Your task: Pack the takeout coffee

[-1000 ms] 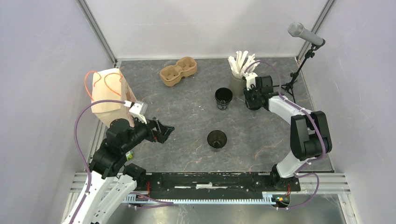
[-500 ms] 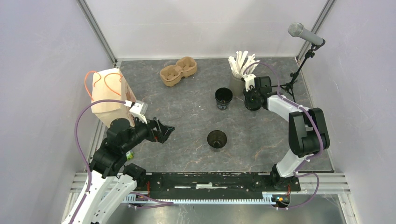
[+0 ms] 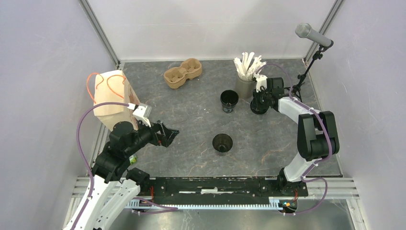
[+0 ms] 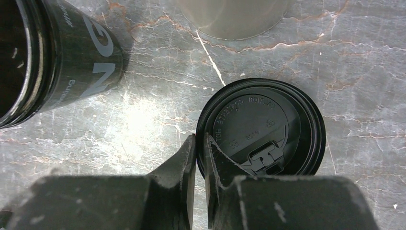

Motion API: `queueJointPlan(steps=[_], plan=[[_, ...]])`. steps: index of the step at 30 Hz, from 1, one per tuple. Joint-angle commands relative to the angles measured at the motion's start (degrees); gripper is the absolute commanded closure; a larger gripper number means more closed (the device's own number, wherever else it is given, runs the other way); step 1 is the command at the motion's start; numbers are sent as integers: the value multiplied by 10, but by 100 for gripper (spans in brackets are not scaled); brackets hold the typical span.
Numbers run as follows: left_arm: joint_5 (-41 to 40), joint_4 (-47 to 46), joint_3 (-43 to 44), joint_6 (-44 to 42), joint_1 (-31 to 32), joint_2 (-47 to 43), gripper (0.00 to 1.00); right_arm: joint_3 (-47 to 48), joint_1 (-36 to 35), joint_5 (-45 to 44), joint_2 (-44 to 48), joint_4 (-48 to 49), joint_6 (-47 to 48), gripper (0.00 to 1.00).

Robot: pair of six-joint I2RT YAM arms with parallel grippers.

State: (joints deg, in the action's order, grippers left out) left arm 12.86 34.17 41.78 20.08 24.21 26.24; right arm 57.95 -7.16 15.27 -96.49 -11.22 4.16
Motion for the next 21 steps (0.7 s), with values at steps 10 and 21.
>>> queueJointPlan(steps=[10, 21], plan=[[13, -13, -3, 14, 0, 0, 0, 8, 17, 67, 21, 24, -24, 84], [13, -13, -3, 15, 1, 0, 0, 9, 20, 61, 12, 23, -23, 94]])
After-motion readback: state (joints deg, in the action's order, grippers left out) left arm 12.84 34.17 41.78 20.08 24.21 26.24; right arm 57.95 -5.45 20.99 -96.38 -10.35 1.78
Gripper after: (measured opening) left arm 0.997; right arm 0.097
